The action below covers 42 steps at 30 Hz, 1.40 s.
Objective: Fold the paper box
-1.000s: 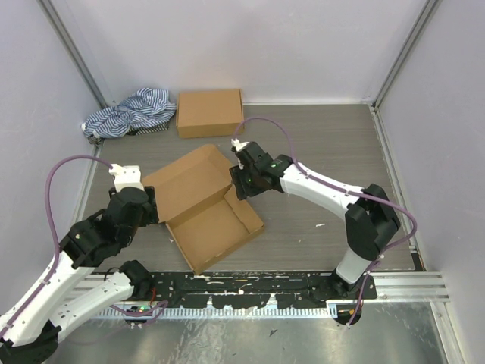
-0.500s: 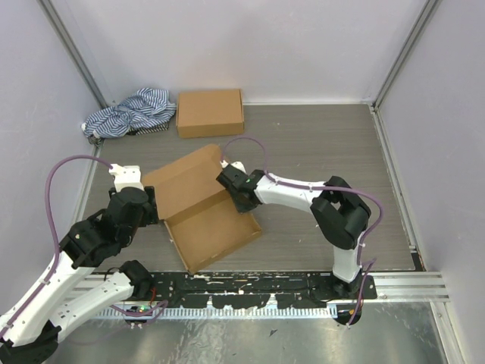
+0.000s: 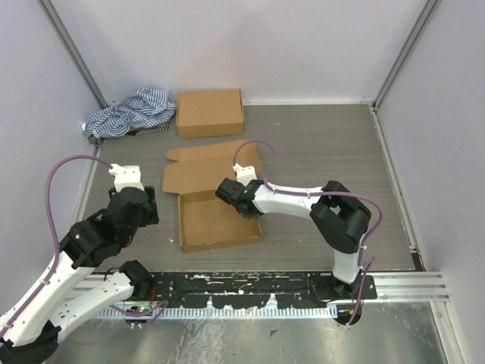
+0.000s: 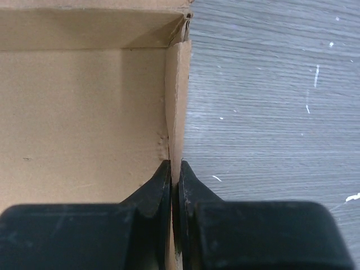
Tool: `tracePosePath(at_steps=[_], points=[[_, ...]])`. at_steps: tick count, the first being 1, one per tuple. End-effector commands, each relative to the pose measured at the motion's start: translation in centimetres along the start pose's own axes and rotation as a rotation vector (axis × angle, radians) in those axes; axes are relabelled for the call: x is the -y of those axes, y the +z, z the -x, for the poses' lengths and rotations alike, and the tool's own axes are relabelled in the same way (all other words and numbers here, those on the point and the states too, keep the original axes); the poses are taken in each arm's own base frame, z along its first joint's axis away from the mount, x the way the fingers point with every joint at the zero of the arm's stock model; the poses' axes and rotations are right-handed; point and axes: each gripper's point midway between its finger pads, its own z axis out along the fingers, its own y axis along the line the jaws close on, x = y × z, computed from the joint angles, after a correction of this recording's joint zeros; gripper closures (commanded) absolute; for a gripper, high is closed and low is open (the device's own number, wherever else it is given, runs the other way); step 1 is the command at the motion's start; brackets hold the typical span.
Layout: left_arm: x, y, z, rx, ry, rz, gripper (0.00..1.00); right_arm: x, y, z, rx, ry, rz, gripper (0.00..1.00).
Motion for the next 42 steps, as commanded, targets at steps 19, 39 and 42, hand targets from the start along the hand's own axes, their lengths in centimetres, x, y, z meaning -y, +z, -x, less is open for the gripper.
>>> tracePosePath(at_steps=[19, 39, 42], points=[[1.7, 0.6, -0.4, -0.061, -0.091, -0.012, 0.34, 6.0, -5.6, -0.3, 0.044, 0.199, 0.019, 0.41], [6.2, 20.5, 3.0, -0.412, -0.463, -0.151, 0.19, 12.6, 0.1, 16.2, 0.034, 0.420, 0.360, 0.02], [7.1, 22.9, 2.4, -0.453, -0.506, -0.185, 0.26, 12.6, 2.8, 16.6, -0.022, 0.434, 0.396, 0.11]])
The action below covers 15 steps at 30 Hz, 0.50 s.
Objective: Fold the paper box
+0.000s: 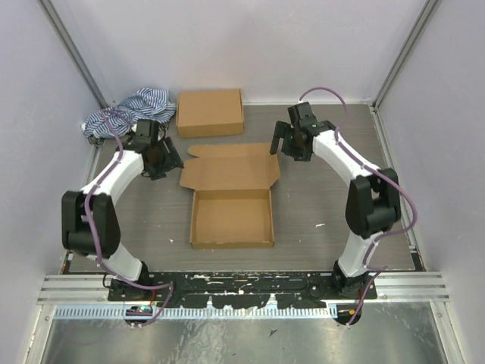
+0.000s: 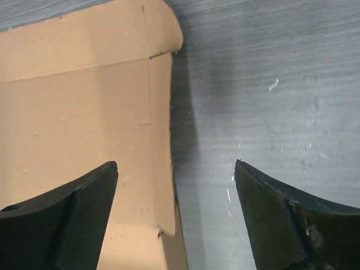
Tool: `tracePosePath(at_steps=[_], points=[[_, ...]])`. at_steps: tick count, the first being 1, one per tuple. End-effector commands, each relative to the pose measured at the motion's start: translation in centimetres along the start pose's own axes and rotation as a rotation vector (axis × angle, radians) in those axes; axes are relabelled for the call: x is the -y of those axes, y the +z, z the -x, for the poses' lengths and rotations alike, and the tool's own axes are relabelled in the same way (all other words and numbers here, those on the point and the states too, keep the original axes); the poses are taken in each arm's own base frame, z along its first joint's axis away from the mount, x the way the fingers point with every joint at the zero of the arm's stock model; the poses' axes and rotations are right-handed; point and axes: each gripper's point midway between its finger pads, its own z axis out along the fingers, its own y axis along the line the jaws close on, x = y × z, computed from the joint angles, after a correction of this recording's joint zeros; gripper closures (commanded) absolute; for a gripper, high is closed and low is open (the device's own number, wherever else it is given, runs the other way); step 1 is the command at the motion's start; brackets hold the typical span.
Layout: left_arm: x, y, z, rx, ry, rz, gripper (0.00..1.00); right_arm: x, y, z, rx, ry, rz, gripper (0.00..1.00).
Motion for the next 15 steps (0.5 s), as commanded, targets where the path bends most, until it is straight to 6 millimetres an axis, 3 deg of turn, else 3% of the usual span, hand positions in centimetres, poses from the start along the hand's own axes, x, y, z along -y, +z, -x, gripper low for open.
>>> tracePosePath(at_steps=[1, 7, 15], points=[[3.1, 2.3, 0.8, -0.060, -0.029, -0.147, 0.28, -0.7, 3.2, 0.4, -0.096, -0.002, 0.103, 0.13], [2.7, 5.8, 0.8, -0.124, -0.014, -0.098, 0.31, -1.3, 5.8, -0.2, -0.152, -0.018, 0.147, 0.25], [3.6, 8.6, 1.0, -0.161, -0.009, -0.119, 0.35, -2.2, 6.9, -0.2, -0.178, -0.042, 0.191, 0.49]])
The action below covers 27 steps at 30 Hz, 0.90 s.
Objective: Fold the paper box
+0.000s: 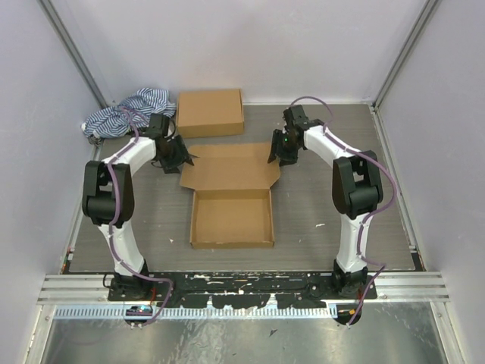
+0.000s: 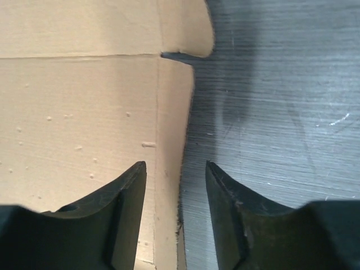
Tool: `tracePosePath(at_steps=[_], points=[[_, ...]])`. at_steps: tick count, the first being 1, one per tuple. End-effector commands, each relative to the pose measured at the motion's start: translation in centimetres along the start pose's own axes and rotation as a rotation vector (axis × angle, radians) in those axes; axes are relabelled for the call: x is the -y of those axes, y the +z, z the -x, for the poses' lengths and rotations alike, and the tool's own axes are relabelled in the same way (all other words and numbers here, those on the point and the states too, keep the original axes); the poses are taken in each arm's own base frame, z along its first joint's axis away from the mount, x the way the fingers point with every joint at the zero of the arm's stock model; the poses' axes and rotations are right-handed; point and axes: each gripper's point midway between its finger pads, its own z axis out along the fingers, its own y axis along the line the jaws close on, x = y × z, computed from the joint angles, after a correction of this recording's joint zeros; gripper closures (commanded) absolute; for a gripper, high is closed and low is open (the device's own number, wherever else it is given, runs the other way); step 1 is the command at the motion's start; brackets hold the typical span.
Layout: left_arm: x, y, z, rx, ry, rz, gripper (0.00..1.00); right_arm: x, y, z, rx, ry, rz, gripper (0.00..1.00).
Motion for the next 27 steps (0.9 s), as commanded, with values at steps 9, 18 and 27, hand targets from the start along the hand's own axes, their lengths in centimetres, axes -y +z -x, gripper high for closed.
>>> tracePosePath(at_steps=[9, 18, 27], points=[[1.5, 2.0, 1.5, -0.022, 0.027, -0.054, 0.40, -2.5, -0.4, 2.6, 0.028, -0.066, 0.084, 0.59], [2.8, 2.9, 1.7, -0.039, 0.025, -0.115, 0.51, -2.8, 0.1, 2.8, 0.021, -0.078, 0.086, 0.65], [5.4, 0.6, 3.1, 0.011, 0.056, -0.202, 0.95, -3.4, -1.0, 4.0, 0.080, -0.115, -0.004, 0.96]])
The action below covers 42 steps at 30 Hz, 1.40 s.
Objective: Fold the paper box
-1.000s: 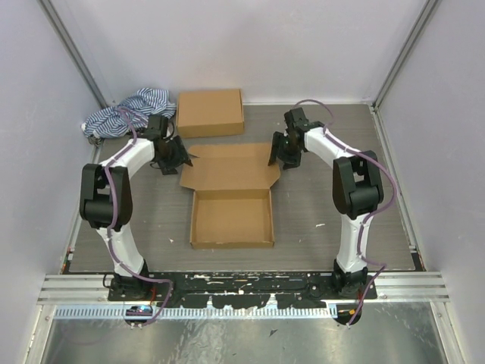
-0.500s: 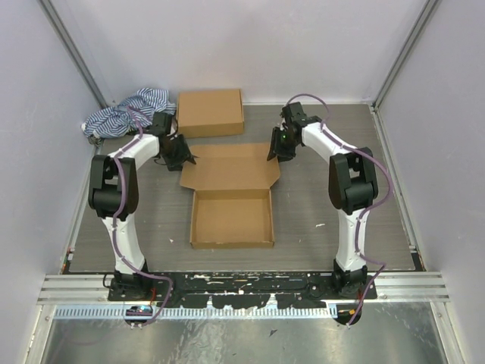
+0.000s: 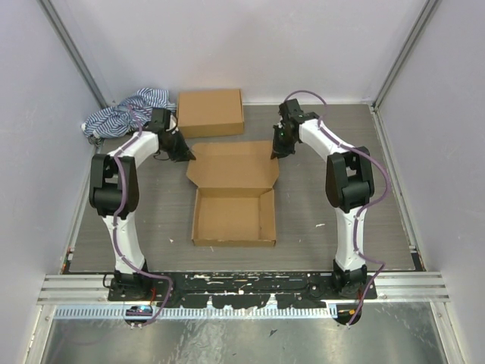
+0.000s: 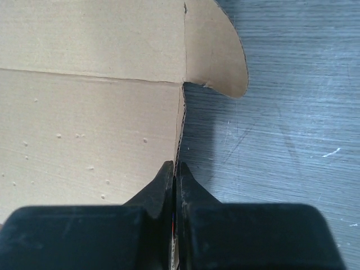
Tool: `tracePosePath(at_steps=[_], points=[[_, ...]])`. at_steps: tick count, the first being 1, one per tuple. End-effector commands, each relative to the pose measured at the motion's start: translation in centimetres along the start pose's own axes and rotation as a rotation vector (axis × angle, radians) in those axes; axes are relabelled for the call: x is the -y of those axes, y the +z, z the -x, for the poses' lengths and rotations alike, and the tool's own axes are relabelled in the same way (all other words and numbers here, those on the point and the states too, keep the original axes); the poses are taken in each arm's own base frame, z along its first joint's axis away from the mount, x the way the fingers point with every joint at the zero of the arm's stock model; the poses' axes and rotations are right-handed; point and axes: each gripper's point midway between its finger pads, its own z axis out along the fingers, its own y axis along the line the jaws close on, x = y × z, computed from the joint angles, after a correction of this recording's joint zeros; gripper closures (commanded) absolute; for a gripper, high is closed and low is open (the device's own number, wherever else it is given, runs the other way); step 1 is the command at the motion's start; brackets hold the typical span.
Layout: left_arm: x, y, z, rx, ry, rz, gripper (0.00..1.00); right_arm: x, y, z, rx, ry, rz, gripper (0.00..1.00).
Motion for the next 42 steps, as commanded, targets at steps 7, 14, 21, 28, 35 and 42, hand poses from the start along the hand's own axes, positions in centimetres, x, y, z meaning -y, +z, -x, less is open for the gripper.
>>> tracePosePath(at_steps=[7, 14, 21, 28, 35, 42], points=[[4.6, -5.0, 1.2, 0.143, 0.191, -0.021, 1.00, -1.8, -4.5, 3.2, 0.187, -0.080, -0.127, 0.99], [6.6, -9.3, 0.1, 0.310, 0.301, -0.016, 1.00, -2.5, -6.8, 3.5, 0.307, -0.126, -0.191, 0.99], [8.1, -14.3, -1.1, 0.560, 0.389, -0.107, 1.00, -2.5, -9.2, 3.2, 0.420, -0.106, -0.184, 0.99], [8.4, -16.9, -3.2, 0.694, 0.455, -0.200, 0.92, -2.6, -12.1, 1.9, 0.644, -0.113, -0.120, 0.99], [8.2, -18.9, -4.0, 0.720, 0.466, -0.201, 0.64, -4.9, -16.9, 0.9, 0.932, -0.206, -0.066, 0.99], [8.6, -22.7, -4.0, 0.769, 0.482, -0.209, 0.42, -5.9, -19.2, -0.1, 1.044, -0.262, -0.001, 0.99]])
